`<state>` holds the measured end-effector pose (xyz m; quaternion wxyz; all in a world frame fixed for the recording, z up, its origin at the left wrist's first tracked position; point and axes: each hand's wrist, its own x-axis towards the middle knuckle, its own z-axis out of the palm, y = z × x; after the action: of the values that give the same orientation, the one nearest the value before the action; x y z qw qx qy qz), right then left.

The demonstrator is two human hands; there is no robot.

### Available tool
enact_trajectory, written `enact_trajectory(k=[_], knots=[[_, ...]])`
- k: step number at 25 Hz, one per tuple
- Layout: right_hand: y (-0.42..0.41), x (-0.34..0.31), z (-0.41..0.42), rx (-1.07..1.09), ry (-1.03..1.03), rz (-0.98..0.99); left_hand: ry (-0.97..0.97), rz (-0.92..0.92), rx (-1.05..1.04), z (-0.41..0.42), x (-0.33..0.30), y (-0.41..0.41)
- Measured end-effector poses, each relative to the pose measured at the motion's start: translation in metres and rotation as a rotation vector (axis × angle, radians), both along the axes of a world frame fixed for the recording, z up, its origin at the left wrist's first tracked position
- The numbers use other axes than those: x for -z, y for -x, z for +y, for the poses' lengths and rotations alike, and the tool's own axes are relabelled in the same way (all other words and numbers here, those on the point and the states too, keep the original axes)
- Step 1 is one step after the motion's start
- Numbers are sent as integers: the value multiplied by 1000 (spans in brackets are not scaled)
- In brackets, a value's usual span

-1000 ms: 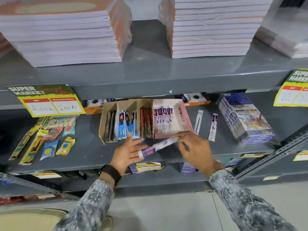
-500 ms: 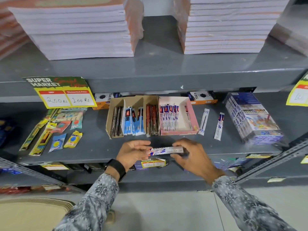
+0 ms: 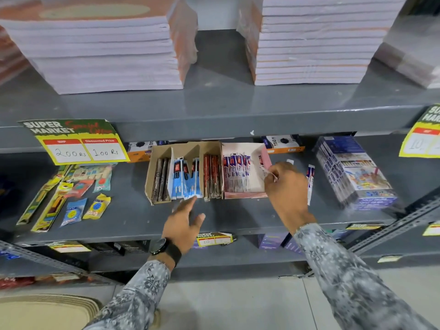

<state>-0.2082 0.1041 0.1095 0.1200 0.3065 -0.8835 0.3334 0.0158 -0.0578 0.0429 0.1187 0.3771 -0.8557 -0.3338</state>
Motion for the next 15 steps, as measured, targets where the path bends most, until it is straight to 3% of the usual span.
enact_trajectory(k=[2, 4, 6, 9, 12, 15], knots=[[6, 2, -11, -58, -259, 40, 87, -244, 174, 3, 21, -6], [6, 12, -7, -152, -396, 34, 187, -321, 226, 4, 36, -10], [7, 27, 9, -129, -303, 59, 225, -327, 222, 3, 41, -9], [20, 51, 42, 144, -160, -97, 296, -383, 232, 7, 44, -10], [46, 65, 68, 388, -325, -325, 344, -407, 227, 9, 45, -9], [60, 66, 75, 427, -309, -450, 368, -416, 230, 10, 46, -9]])
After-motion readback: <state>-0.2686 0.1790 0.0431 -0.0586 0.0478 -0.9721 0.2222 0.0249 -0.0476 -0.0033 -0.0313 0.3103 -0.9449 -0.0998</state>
